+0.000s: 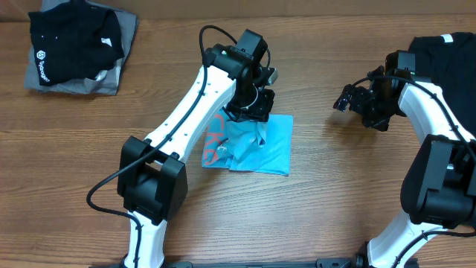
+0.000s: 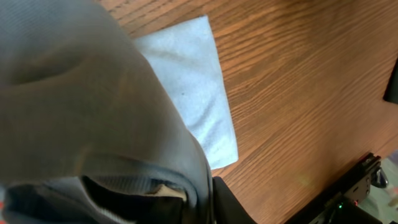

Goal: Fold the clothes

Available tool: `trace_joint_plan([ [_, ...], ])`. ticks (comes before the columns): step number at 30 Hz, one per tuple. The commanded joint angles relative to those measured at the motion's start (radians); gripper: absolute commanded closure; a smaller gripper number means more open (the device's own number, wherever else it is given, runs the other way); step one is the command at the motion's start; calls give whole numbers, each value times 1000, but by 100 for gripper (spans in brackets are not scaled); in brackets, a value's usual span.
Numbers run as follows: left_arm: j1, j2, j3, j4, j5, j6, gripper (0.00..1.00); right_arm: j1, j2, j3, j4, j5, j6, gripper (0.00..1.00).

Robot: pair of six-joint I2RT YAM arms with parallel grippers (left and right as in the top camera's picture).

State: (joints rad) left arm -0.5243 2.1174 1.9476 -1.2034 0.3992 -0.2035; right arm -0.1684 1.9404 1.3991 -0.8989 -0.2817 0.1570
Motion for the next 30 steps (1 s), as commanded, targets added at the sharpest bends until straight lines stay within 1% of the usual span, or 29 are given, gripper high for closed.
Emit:
trace_joint_plan([
  [1,-9,9,-14,4,27,17,82,-1,-12,-5,3,-4,4,0],
  [6,-9,9,-24,5,28,17,75,-1,-12,-5,3,-4,4,0],
  [9,-9,9,-28,8,29,18,75,-1,-12,-5,4,-4,4,0],
  [12,-10,9,-28,12,52,47,73,-1,-12,-5,3,-4,4,0],
  [15,-10,9,-28,23,80,59,74,-1,-12,-5,4,-4,4,0],
  [17,-8,9,-25,46,84,90,74,-1,-12,-5,4,-4,4,0],
  [19,3,8,-11,53,77,99,72,-1,-12,-5,3,-4,4,0],
  [20,14,8,0,51,68,99,70,-1,-12,-5,2,-4,4,0],
  [21,30,8,14,42,57,99,65,-1,-12,-5,0,-3,3,0],
  [23,72,8,44,0,18,83,53,-1,-12,-5,-8,0,3,0],
  [25,121,8,49,-62,-18,76,48,-1,-12,-5,-12,4,3,0],
  [27,168,10,46,-139,-61,78,40,-1,-12,-5,-11,3,4,0],
  [28,191,11,36,-172,-79,91,36,-1,-12,-5,-10,3,3,0],
  [30,223,11,17,-211,-65,137,32,-1,-12,-5,-8,3,3,0],
])
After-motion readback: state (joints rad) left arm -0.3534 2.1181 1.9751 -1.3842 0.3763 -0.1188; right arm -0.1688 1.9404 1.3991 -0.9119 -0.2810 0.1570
